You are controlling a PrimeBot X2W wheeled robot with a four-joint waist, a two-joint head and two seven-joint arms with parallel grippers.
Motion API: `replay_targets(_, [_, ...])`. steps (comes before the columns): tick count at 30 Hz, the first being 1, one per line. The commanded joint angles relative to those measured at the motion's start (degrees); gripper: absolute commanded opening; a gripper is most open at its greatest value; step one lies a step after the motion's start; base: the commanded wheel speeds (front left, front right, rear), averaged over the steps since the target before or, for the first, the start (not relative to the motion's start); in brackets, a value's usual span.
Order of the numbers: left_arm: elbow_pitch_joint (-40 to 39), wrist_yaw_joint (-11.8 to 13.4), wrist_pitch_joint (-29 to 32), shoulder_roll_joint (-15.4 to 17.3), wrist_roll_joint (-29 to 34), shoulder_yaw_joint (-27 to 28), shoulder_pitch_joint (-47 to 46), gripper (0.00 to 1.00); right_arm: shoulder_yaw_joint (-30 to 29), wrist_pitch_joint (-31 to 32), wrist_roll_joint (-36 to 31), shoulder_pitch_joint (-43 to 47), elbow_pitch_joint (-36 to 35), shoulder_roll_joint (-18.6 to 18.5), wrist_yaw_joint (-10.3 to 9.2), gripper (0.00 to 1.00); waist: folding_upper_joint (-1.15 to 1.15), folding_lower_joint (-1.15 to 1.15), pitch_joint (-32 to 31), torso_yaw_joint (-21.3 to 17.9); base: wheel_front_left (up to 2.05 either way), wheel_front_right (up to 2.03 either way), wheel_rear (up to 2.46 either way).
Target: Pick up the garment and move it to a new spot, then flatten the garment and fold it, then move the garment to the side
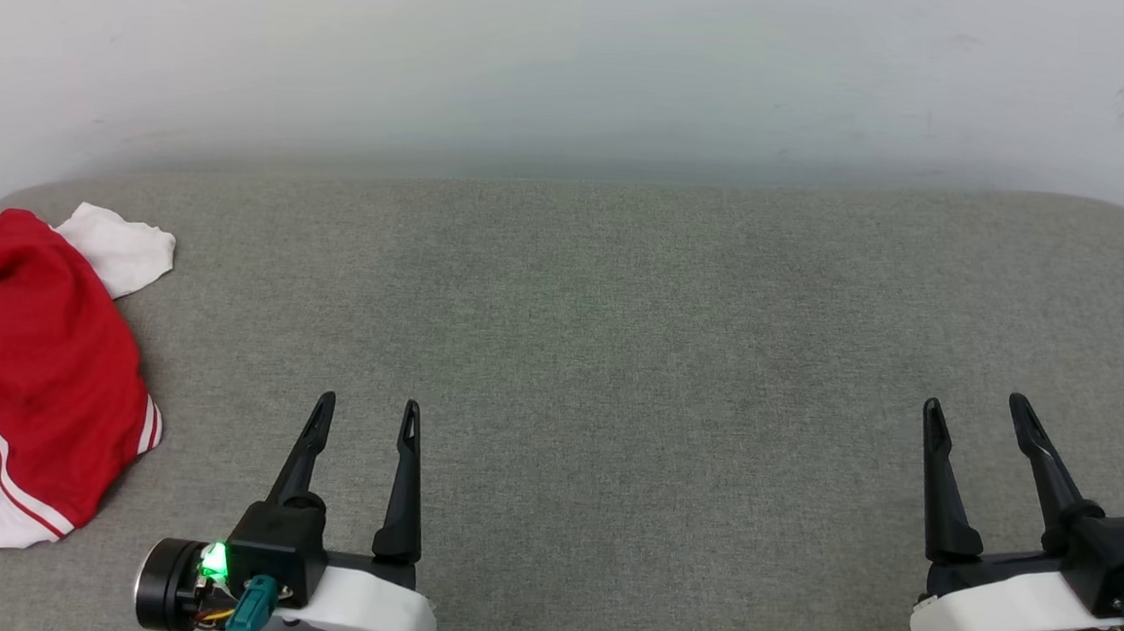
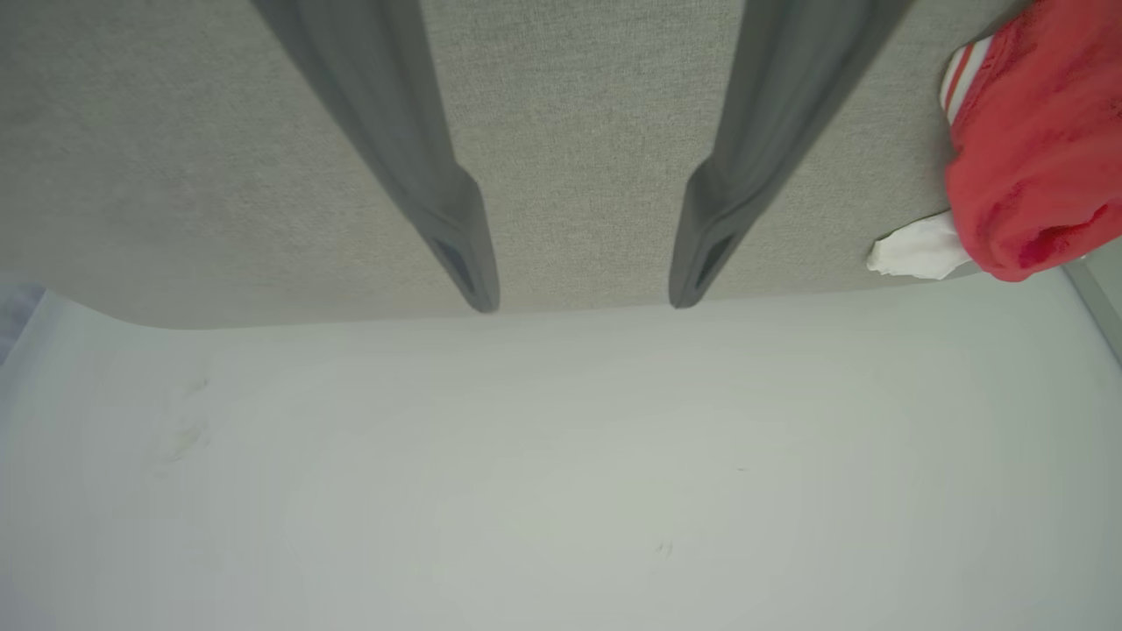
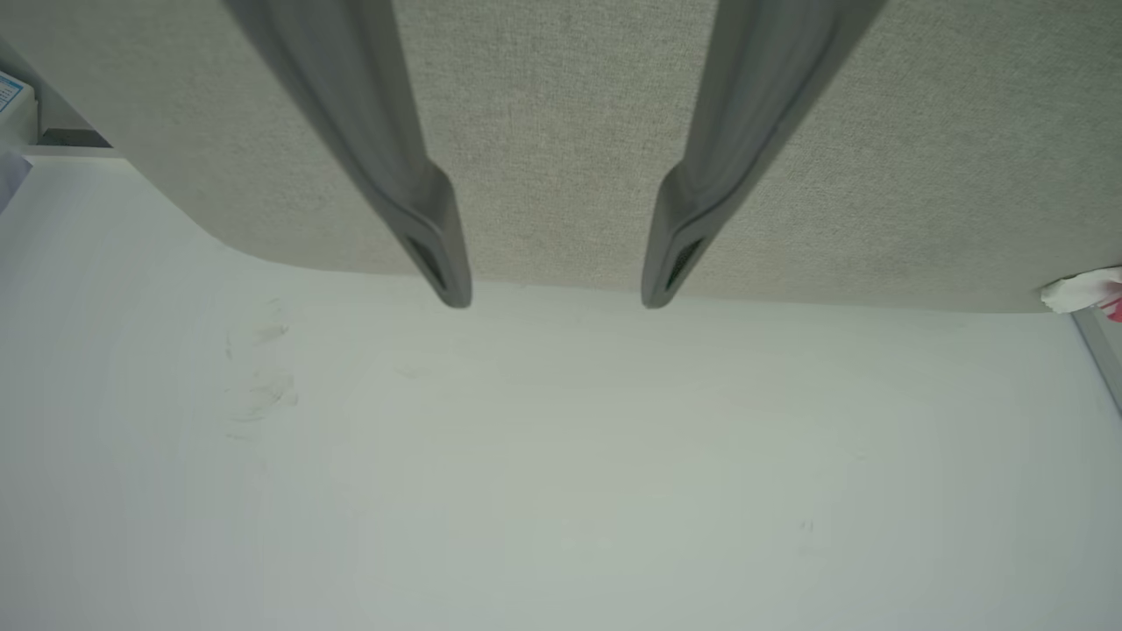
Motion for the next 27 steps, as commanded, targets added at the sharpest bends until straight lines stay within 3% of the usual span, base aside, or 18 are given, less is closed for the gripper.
replay_targets(1, [-0.5, 0.7, -0.6, 0.7, 1.6, -0.8, -1.0, 1.0, 0.2, -0.6, -1.8, -0.1, -0.6, 0.0, -0.02, 1.0, 0.0, 0.0, 0.1, 0.0, 0.0, 0.0, 0.0])
replay_targets(6, [-1.6, 1.2, -1.2, -0.2, 1.1, -0.6, -0.7, 1.0, 0.6, -1.2, -2.7, -0.2, -1.2, 0.0, -0.02, 1.0, 0.0, 0.0, 0.3, 0.1, 0.0, 0.0, 0.0])
replay_targets(13, [-1.6, -6.4, -1.9, -4.2, -1.4, 5.8, 2.1, 1.0, 0.9, -2.0, 1.8, 0.5, -2.6, 0.0, -0.02, 1.0, 0.0, 0.0, 0.5, 0.1, 0.0, 0.0, 0.0])
replay_targets(18, [0.7, -11.4, -2.5, -7.1, 1.6, 11.1, 4.1, 1.0, 0.6, -2.6, 4.8, 1.1, -1.7, 0.0, -0.02, 1.0, 0.0, 0.0, 0.4, 0.1, 0.0, 0.0, 0.0])
replay_targets(27, [4.7, -15.6, -3.5, -9.0, 9.6, 13.2, 4.9, 1.0, 0.4, -3.6, 4.5, 1.6, 0.9, 0.0, -0.02, 1.0, 0.0, 0.0, 0.3, -0.2, 0.0, 0.0, 0.0])
